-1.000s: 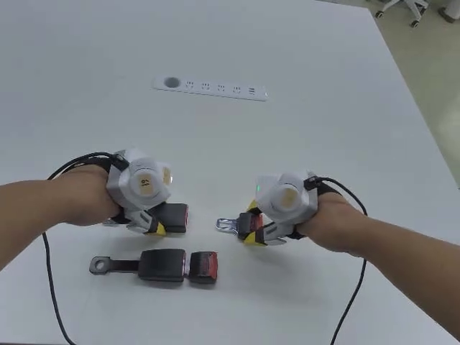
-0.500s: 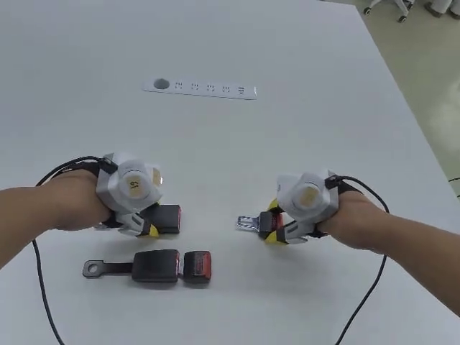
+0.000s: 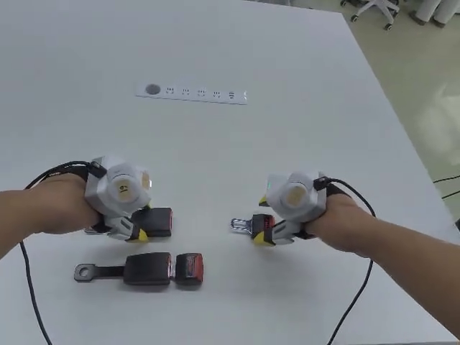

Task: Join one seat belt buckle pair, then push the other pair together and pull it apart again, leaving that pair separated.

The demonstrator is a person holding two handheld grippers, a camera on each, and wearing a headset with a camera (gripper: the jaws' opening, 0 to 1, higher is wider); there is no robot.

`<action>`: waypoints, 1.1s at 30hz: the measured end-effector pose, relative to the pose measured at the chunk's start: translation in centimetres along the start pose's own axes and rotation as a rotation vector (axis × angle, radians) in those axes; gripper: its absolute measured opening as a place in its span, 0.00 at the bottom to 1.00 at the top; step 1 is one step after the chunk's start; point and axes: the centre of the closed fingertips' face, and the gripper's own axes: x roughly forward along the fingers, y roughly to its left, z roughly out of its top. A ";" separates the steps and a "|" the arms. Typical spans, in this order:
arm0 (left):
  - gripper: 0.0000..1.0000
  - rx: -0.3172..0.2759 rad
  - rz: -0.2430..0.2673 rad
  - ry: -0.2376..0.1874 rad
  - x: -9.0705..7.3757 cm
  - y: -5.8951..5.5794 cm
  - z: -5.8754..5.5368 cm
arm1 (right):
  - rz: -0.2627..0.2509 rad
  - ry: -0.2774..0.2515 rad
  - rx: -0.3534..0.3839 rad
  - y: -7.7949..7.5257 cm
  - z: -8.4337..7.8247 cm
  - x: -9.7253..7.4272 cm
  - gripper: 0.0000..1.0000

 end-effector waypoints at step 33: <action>0.88 -0.473 0.334 -0.245 -11.7 -7.1 -8.3 | -0.194 -0.228 0.344 7.7 0.1 -7.2 0.84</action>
